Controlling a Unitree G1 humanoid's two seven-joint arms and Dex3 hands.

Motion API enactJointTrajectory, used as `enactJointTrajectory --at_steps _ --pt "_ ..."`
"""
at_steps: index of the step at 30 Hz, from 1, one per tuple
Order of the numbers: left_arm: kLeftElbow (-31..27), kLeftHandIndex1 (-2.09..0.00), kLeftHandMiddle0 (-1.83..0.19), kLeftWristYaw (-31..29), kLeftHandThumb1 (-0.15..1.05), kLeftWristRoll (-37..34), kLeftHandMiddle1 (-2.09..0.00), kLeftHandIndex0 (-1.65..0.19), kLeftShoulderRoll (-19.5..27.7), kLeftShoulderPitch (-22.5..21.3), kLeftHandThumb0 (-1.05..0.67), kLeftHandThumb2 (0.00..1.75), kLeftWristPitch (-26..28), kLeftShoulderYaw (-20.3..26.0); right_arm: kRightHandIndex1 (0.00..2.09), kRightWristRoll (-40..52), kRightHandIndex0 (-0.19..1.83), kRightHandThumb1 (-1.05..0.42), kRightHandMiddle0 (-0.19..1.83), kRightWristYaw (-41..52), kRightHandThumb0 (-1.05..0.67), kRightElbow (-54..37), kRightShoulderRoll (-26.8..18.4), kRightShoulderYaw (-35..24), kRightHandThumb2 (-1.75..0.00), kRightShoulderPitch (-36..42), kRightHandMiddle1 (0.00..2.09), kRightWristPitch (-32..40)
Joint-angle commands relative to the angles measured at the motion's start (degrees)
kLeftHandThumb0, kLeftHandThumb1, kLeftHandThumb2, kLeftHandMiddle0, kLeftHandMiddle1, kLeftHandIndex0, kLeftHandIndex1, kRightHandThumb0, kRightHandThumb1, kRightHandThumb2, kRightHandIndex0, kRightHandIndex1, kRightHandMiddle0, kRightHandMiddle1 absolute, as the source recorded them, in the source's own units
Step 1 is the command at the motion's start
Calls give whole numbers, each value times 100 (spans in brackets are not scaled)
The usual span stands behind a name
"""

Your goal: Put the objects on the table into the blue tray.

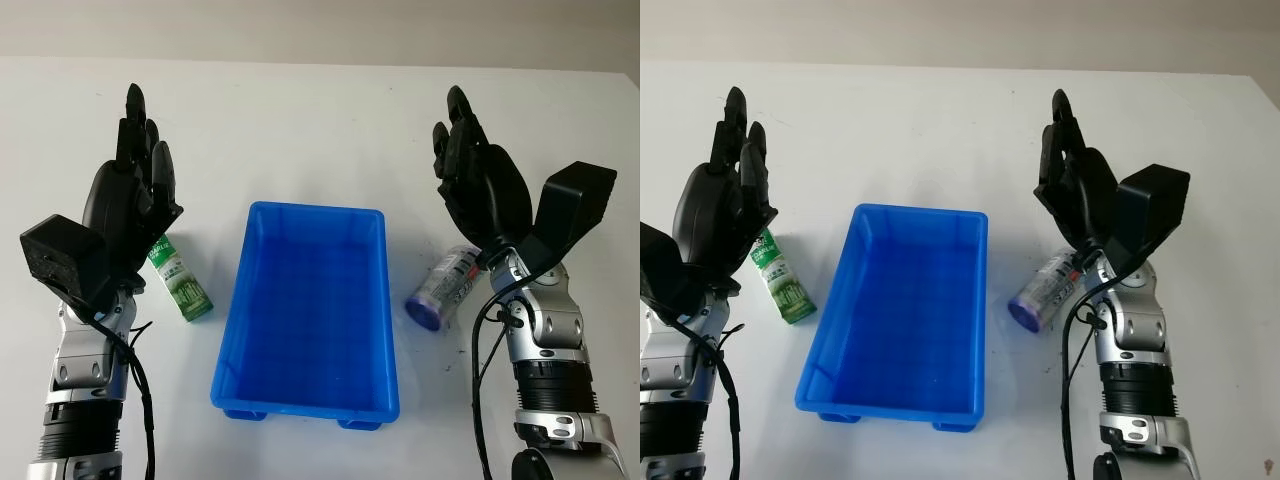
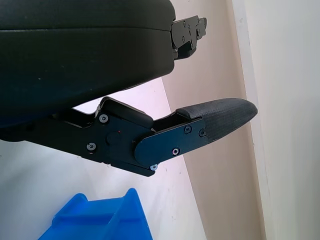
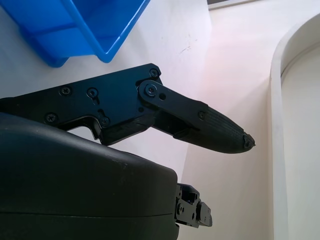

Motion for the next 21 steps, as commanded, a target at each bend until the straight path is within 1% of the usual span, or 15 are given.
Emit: enactJointTrajectory --at_steps 1,2,4,5,8,9,10,11,12,16,17,18,21 --pt "-51 0 19 -8 105 -11 0 19 64 -23 -83 76 -10 34 0 23 -19 -105 -19 115 -77 -244 -242 -51 -80 -92 0 47" --pt "-75 0 19 -6 105 -11 0 19 70 -14 -83 76 5 40 0 7 -19 -105 -19 256 -78 -315 -419 -56 -80 -133 0 40" --pt "-103 0 19 -8 105 -21 0 19 77 -5 -83 76 26 50 0 -22 -19 -105 -19 523 -79 -402 -768 -93 -71 -236 0 -8" --pt "-106 0 19 -10 105 -24 0 19 80 -7 -83 76 26 54 0 -110 -19 -105 -19 676 -80 -481 -1019 -71 -65 -280 0 -8" --pt "-112 0 19 5 105 14 0 19 100 -12 -82 77 10 54 0 -362 -19 -105 -19 1209 -88 -641 -1801 -9 -38 -448 0 -10" --pt "-114 0 19 5 105 20 0 19 110 -12 -83 77 13 53 0 -373 -19 -103 -18 1386 -92 -677 -2022 -20 -23 -512 2 65" --pt "-115 0 19 5 105 21 0 19 118 -11 -83 77 16 51 1 -367 -19 -100 -16 1498 -94 -699 -2156 -29 -15 -552 3 127" --pt "-104 0 19 -6 105 2 0 19 120 -18 -83 77 15 53 1 -417 -18 -99 -16 1688 -96 -770 -2419 -8 -12 -599 4 186" --pt "-97 0 19 -14 105 -12 0 19 120 -24 -83 77 15 55 2 -449 -16 -93 -12 1816 -93 -825 -2592 7 -7 -627 5 234" --pt "-109 0 19 0 105 -12 0 19 104 -34 -83 76 55 42 9 -1180 -3 -79 -1 2266 -87 -1169 -3477 211 -2 -636 10 -487" --pt "-106 0 19 6 105 0 0 19 103 -40 -83 76 53 36 9 -1317 -1 -78 1 2380 -87 -1312 -3654 248 -2 -635 11 -556" --pt "-102 0 19 9 105 8 0 19 104 -48 -83 76 53 32 9 -1378 -1 -75 2 2497 -84 -1404 -3779 260 -2 -621 10 -679" --pt "-76 0 19 1 105 -3 0 19 104 -68 -82 76 15 41 9 -1601 3 -74 7 2780 -87 -1567 -4102 342 -4 -481 10 -1298"
